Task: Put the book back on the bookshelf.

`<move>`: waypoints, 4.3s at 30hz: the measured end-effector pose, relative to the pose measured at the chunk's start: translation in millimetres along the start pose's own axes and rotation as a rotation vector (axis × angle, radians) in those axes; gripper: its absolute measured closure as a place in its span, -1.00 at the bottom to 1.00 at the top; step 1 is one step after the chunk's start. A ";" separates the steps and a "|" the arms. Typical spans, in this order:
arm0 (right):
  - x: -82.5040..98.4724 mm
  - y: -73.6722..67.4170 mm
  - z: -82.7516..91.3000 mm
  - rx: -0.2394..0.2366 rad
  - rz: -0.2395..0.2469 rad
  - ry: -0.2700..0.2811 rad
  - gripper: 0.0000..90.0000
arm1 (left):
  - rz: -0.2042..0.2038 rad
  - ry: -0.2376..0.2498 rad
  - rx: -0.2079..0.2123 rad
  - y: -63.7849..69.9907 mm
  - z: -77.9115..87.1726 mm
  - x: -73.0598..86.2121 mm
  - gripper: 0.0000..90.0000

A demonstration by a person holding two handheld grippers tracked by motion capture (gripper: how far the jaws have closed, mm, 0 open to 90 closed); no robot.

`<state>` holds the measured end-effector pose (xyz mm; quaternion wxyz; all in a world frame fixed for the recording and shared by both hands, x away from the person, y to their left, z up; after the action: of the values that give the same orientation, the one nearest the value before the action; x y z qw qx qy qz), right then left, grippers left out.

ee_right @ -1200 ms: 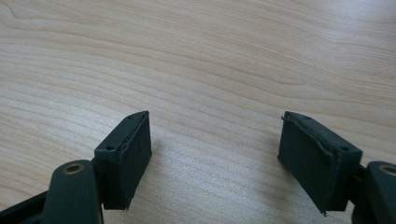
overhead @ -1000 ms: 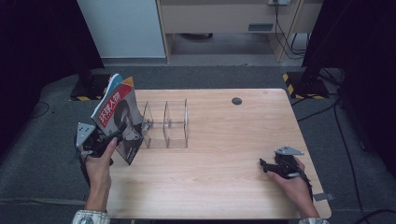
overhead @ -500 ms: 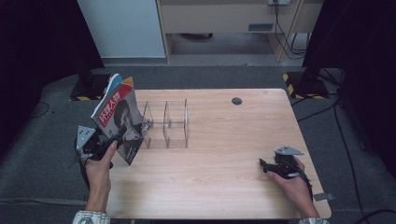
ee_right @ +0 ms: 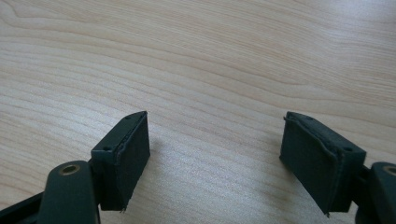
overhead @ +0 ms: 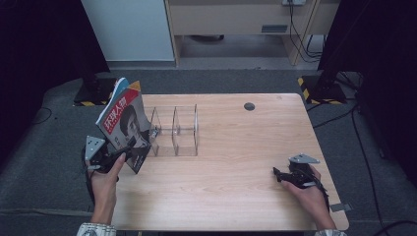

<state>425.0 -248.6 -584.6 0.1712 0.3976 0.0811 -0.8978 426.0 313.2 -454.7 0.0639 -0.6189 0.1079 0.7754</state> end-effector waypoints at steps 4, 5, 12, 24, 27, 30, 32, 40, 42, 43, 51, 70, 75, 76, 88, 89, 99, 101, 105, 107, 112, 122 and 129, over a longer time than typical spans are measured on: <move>0.0 -0.1 -0.1 0.000 0.002 0.000 -0.47 | -0.012 -0.018 0.003 3.6 3.3 6.3 -0.87; 0.0 -0.2 -0.1 0.000 0.000 0.000 -0.47 | -0.013 -0.021 0.001 3.5 4.1 7.2 -0.88; 0.1 -0.3 0.0 -0.002 0.005 -0.002 -0.48 | 0.008 -0.034 -0.009 2.3 10.7 13.4 -0.89; 0.5 -0.9 0.3 -0.007 0.008 -0.007 -0.49 | 0.031 -0.074 -0.014 0.6 22.1 25.9 -0.89; 0.6 -1.0 0.4 -0.007 0.010 -0.006 -0.49 | 0.032 -0.089 -0.014 1.3 25.6 29.9 -0.88; 0.6 -1.1 0.4 -0.007 0.008 -0.007 -0.50 | 0.039 -0.103 -0.012 1.8 28.6 33.7 -0.88; 0.6 -1.3 0.4 -0.007 0.006 -0.007 -0.50 | 0.040 -0.111 -0.009 2.1 30.0 35.6 -0.87; 0.5 -1.6 0.2 -0.008 0.006 -0.006 -0.51 | 0.037 -0.207 -0.028 1.6 29.1 51.2 -0.86; 0.5 -1.6 0.2 -0.008 0.006 -0.006 -0.51 | 0.043 -0.214 -0.021 0.8 30.2 54.1 -0.86; 0.6 -1.7 0.2 -0.008 0.006 -0.007 -0.51 | 0.047 -0.217 -0.021 0.1 31.3 55.3 -0.86; 0.5 -1.7 0.2 -0.008 0.007 -0.007 -0.51 | 0.027 -0.270 0.029 6.3 38.0 68.0 -0.82; 0.6 -2.0 0.1 -0.007 0.007 -0.004 -0.52 | -0.037 -0.390 0.120 25.1 42.2 89.4 -0.79; 0.5 -2.1 0.0 -0.006 0.005 -0.004 -0.52 | -0.043 -0.393 0.124 26.8 42.2 89.9 -0.79; 0.5 -2.1 0.0 -0.006 0.005 -0.004 -0.52 | -0.048 -0.398 0.125 27.2 42.0 90.3 -0.79; 0.5 -2.1 0.0 -0.006 0.006 -0.004 -0.52 | -0.087 -0.419 0.179 41.1 36.7 94.1 -0.79; 0.5 -2.1 0.0 -0.006 0.006 -0.004 -0.52 | -0.094 -0.422 0.184 43.0 35.6 94.5 -0.79; 0.5 -2.1 -0.1 -0.005 0.005 -0.004 -0.52 | -0.131 -0.447 0.244 58.9 26.7 98.0 -0.84; 0.6 -2.2 0.0 -0.004 0.004 -0.004 -0.52 | -0.136 -0.448 0.253 61.8 24.5 97.1 -0.84; 0.6 -2.0 0.0 -0.003 0.008 -0.002 -0.52 | -0.117 -0.454 0.283 68.5 20.4 96.3 -0.84; 0.7 -2.3 0.1 -0.003 0.004 -0.004 -0.52 | -0.134 -0.459 0.286 71.3 18.6 95.4 -0.84; 0.7 -2.3 0.2 -0.004 0.005 -0.005 -0.52 | -0.160 -0.464 0.294 79.8 12.8 92.3 -0.84; 0.9 -2.6 0.3 -0.004 0.004 -0.006 -0.52 | -0.217 -0.478 0.334 109.1 -2.1 88.1 -0.85; 0.9 -2.6 0.3 -0.005 0.004 -0.006 -0.53 | -0.239 -0.485 0.349 124.2 -13.9 86.7 -0.85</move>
<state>423.2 -246.4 -585.0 0.1743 0.3946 0.0818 -0.8985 390.7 186.4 -531.1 0.2837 -0.4041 0.1475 0.8570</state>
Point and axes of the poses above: each handheld gripper's, and its own axes: z roughly backward along the jaws, x roughly out of its underside, y roughly to its right, the point moved 7 cm from there along -z, roughly forward along the jaws
